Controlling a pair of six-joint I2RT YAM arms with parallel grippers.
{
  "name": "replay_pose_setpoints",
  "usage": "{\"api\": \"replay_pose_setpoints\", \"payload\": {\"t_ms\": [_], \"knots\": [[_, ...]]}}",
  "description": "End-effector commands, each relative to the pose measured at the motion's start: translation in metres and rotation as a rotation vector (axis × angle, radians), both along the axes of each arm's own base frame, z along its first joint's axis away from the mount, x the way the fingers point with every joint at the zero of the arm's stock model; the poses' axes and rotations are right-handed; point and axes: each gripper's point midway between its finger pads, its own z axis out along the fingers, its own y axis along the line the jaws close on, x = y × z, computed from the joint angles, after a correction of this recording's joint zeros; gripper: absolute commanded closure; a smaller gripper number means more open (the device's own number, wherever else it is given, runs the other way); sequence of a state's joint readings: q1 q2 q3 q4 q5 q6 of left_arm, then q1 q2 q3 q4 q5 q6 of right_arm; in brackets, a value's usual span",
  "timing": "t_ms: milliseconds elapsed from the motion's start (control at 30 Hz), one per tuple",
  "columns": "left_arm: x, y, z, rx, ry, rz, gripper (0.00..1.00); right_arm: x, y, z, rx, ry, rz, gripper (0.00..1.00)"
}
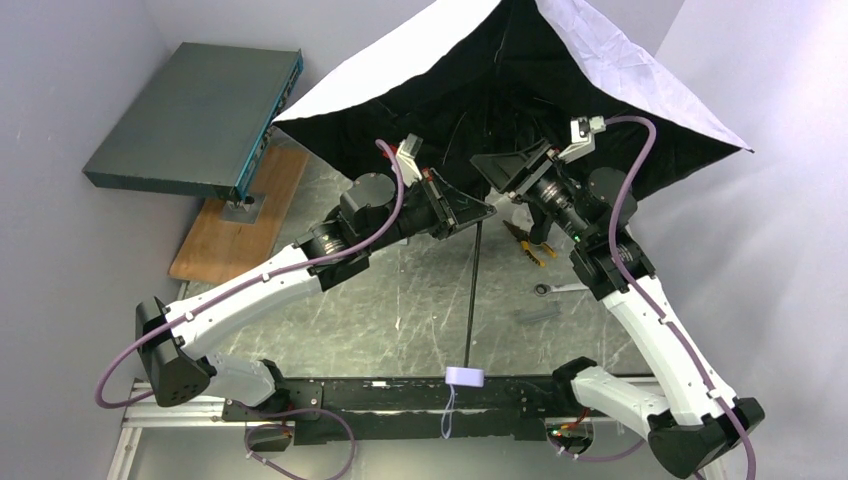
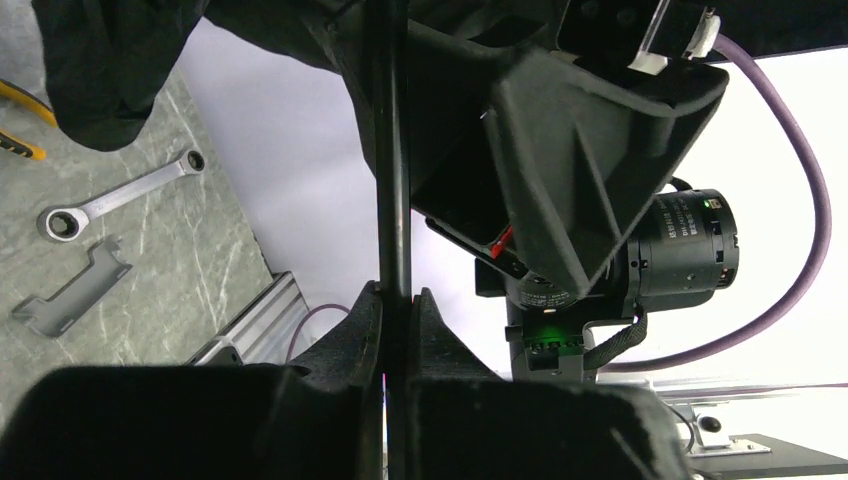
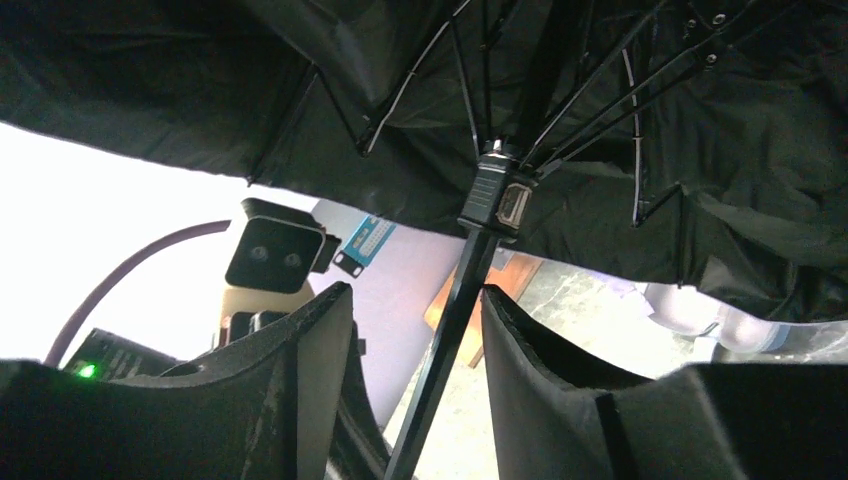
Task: Open the umbrella
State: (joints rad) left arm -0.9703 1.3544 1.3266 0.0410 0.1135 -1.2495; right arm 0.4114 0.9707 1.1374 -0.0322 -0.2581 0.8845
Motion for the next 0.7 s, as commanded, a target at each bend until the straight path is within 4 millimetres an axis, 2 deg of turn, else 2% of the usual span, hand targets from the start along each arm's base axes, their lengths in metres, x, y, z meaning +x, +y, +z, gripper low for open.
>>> {"api": "replay_pose_setpoints", "payload": {"t_ms": [0,267,467,667], "knots": [[-0.013,0.013,0.075,-0.181,-0.143,-0.017,1.0,0.012,-0.01,0.024,0.028,-0.089,-0.112,0.51],[-0.018,0.018,0.074,-0.184,-0.154,-0.025,1.0,0.031,-0.014,0.016,0.038,-0.076,-0.179,0.72],[-0.023,0.019,0.077,-0.174,-0.175,-0.038,1.0,0.04,-0.008,0.012,0.038,-0.062,-0.172,0.76],[-0.024,0.021,0.081,-0.155,-0.2,-0.037,1.0,0.026,0.012,0.005,0.017,-0.057,-0.086,0.73]]}}
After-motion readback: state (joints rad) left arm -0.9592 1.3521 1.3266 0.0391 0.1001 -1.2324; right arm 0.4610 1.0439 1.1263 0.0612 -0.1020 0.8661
